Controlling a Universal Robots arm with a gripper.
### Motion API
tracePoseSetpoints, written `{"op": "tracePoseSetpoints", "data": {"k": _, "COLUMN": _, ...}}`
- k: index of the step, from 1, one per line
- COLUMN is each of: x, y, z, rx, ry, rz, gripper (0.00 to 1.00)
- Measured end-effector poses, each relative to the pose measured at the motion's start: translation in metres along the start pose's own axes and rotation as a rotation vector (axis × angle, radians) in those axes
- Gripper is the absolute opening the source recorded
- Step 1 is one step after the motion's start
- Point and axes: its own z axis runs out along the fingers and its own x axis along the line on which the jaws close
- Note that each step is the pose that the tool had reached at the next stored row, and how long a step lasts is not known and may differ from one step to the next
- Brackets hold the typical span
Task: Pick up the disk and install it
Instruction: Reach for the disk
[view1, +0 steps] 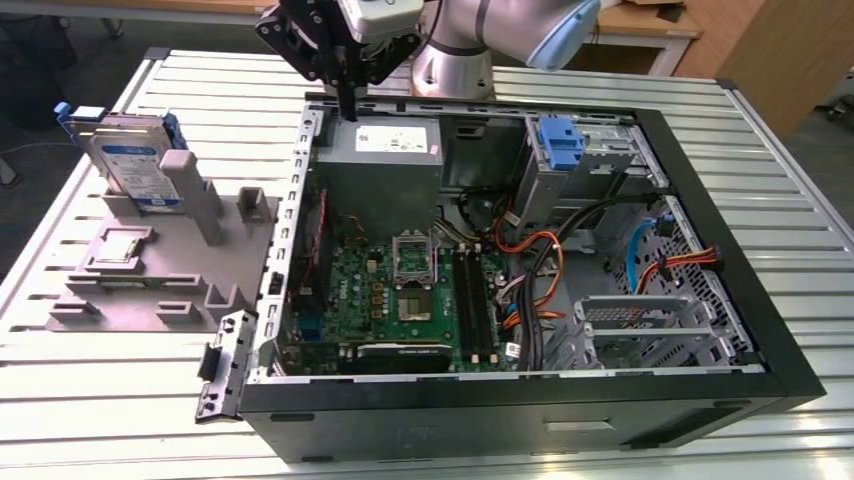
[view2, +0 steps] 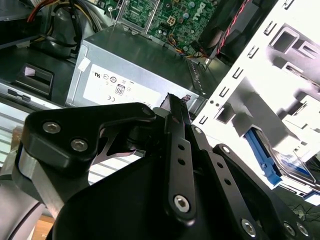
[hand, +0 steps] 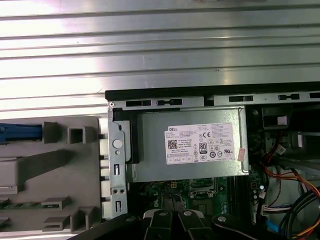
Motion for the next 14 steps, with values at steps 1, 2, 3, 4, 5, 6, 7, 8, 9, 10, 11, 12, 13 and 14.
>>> {"op": "tracePoseSetpoints", "data": {"k": 1, "x": 0.0002, "y": 0.0, "z": 0.0, "rx": 0.0, "ry": 0.0, "rz": 0.0, "gripper": 0.1}}
{"op": "tracePoseSetpoints", "data": {"k": 2, "x": 0.0004, "y": 0.0, "z": 0.0, "rx": 0.0, "ry": 0.0, "rz": 0.0, "gripper": 0.1}}
{"op": "tracePoseSetpoints", "data": {"k": 3, "x": 0.0006, "y": -0.0001, "z": 0.0001, "rx": 0.0, "ry": 0.0, "rz": 0.0, "gripper": 0.1}}
{"op": "tracePoseSetpoints", "data": {"k": 4, "x": 0.0008, "y": -0.0001, "z": 0.0001, "rx": 0.0, "ry": 0.0, "rz": 0.0, "gripper": 0.1}}
{"op": "tracePoseSetpoints", "data": {"k": 5, "x": 0.001, "y": -0.0001, "z": 0.0001, "rx": 0.0, "ry": 0.0, "rz": 0.0, "gripper": 0.1}}
{"op": "tracePoseSetpoints", "data": {"k": 6, "x": 0.0012, "y": -0.0001, "z": 0.0001, "rx": 0.0, "ry": 0.0, "rz": 0.0, "gripper": 0.1}}
{"op": "tracePoseSetpoints", "data": {"k": 7, "x": 0.0014, "y": -0.0001, "z": 0.0002, "rx": 0.0, "ry": 0.0, "rz": 0.0, "gripper": 0.1}}
{"op": "tracePoseSetpoints", "data": {"k": 8, "x": 0.0016, "y": -0.0001, "z": 0.0002, "rx": 0.0001, "ry": 0.0, "rz": 0.0, "gripper": 0.1}}
{"op": "tracePoseSetpoints", "data": {"k": 9, "x": 0.0018, "y": -0.0001, "z": 0.0002, "rx": 0.0, "ry": 0.0, "rz": 0.0, "gripper": 0.1}}
{"op": "tracePoseSetpoints", "data": {"k": 10, "x": 0.002, "y": -0.0002, "z": 0.0003, "rx": 0.0, "ry": 0.0, "rz": 0.0, "gripper": 0.1}}
{"op": "tracePoseSetpoints", "data": {"k": 11, "x": 0.0022, "y": -0.0002, "z": 0.0003, "rx": 0.0, "ry": 0.0, "rz": 0.0, "gripper": 0.1}}
{"op": "tracePoseSetpoints", "data": {"k": 12, "x": 0.0024, "y": -0.0002, "z": 0.0003, "rx": 0.0, "ry": -0.0001, "rz": 0.0, "gripper": 0.1}}
{"op": "tracePoseSetpoints", "data": {"k": 13, "x": 0.0027, "y": -0.0002, "z": 0.0003, "rx": 0.0, "ry": 0.0, "rz": 0.0, "gripper": 0.1}}
{"op": "tracePoseSetpoints", "data": {"k": 14, "x": 0.0029, "y": -0.0002, "z": 0.0004, "rx": 0.0, "ry": -0.0001, "rz": 0.0, "gripper": 0.1}}
